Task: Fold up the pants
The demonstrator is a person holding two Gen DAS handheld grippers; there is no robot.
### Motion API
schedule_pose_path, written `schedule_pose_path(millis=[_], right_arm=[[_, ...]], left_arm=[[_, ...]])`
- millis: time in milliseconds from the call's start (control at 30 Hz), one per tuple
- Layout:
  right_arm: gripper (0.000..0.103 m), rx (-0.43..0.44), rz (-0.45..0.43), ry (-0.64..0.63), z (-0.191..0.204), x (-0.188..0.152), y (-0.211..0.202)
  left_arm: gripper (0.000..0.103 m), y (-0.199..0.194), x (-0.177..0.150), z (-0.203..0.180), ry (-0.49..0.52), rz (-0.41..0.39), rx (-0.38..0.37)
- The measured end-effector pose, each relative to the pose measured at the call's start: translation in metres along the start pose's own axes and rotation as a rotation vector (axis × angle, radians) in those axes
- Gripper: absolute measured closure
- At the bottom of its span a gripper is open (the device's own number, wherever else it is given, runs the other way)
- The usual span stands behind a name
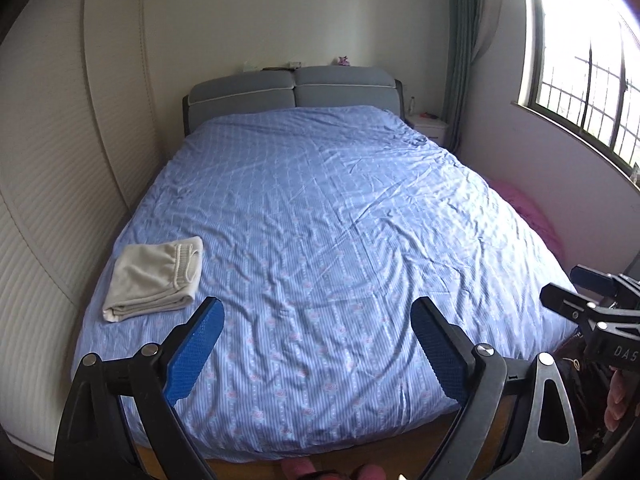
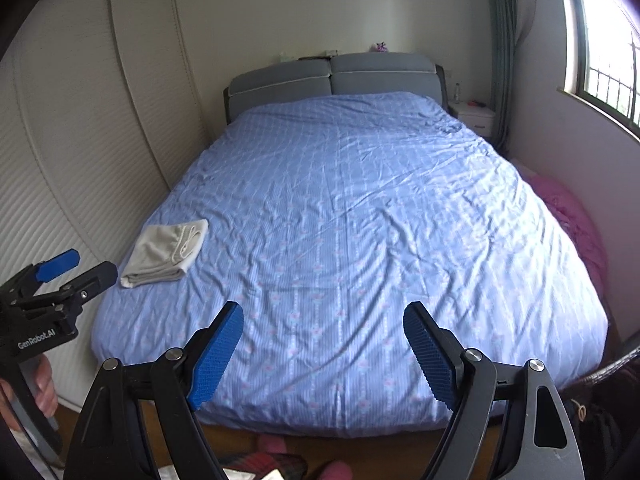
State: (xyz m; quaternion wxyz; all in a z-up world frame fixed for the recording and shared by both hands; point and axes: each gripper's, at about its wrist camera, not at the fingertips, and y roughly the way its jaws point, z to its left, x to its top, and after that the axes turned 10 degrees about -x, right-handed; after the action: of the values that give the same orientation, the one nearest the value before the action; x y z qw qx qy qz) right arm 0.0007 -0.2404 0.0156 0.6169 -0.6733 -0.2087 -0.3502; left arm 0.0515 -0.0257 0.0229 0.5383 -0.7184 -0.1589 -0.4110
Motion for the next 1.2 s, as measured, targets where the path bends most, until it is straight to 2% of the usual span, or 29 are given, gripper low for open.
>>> schedule_pose_path(millis=[133, 233, 500, 967, 1200], right_arm=[[0.021, -0.002, -0.022, 0.01, -0.005, 0.003, -0.01], [0.021, -0.001, -0.042, 0.013, -0.005, 0.005, -0.017], [0.021, -0.004, -0.082, 0.008, -0.009, 0.008, -0.032], [0.021, -0.01, -0.085, 0.005, -0.013, 0.007, -0.038], [0.021, -0.011, -0.081, 0.012, -0.017, 0.007, -0.037]], left_arm=[[0.007, -0.002, 0.001, -0.004, 0.004, -0.013, 0.001], [0.001, -0.003, 0.002, -0.007, 0.008, -0.015, -0.001], [0.0, -0.008, 0.003, -0.015, 0.032, -0.042, 0.016], [0.0, -0.014, 0.002, -0.02, 0.036, -0.059, 0.002], [0.0, -0.01, 0.004, -0.019, 0.014, -0.043, -0.01]])
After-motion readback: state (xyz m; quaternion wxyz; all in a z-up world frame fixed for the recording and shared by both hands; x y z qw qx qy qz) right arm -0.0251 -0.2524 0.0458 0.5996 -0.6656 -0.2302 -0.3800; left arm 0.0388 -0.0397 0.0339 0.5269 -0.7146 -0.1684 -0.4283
